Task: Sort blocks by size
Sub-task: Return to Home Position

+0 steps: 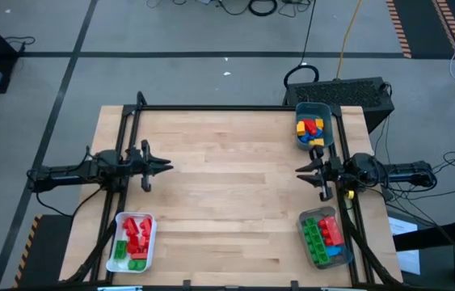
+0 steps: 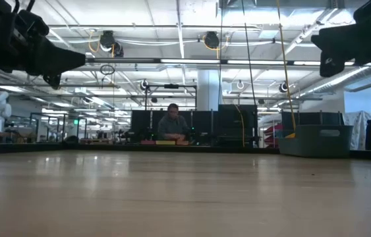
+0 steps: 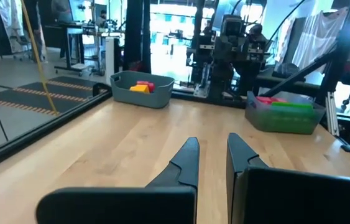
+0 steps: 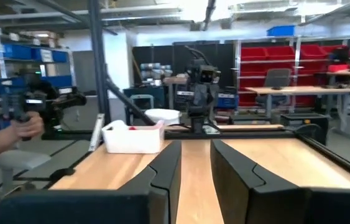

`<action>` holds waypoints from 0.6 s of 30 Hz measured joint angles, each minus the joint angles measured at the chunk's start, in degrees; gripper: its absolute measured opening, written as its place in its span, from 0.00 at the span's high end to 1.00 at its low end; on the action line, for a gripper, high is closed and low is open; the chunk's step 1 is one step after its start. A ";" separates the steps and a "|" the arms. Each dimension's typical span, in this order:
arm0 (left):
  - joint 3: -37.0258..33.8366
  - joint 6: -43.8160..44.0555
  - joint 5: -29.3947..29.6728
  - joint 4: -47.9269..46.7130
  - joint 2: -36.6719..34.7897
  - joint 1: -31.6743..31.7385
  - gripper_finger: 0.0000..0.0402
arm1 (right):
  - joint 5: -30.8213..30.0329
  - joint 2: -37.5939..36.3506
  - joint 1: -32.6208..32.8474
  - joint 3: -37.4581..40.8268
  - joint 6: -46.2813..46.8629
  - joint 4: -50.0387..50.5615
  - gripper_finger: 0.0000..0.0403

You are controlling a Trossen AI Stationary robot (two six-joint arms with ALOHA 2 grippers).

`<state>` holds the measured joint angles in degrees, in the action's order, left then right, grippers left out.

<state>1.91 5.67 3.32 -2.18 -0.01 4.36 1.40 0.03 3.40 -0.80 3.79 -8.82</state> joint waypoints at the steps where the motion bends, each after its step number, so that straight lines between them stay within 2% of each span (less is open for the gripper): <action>1: -0.02 -0.02 -0.10 -0.04 0.00 0.00 1.00 | 0.72 0.00 0.00 0.00 -0.01 0.03 0.83; 4: -1.48 -0.17 -0.41 3.21 0.00 -0.02 1.00 | 1.71 0.00 0.00 0.00 0.07 1.20 0.83; 13: -1.53 -1.51 -0.97 3.24 0.02 -0.02 1.00 | 1.69 0.02 0.00 0.00 0.07 4.31 0.83; 18: -1.55 -2.91 -0.66 3.22 0.02 -0.02 1.00 | 1.95 0.02 0.52 0.00 0.81 4.28 0.95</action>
<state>0.36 2.76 2.66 1.04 0.01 4.34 3.36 0.05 3.92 -0.80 4.59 -4.54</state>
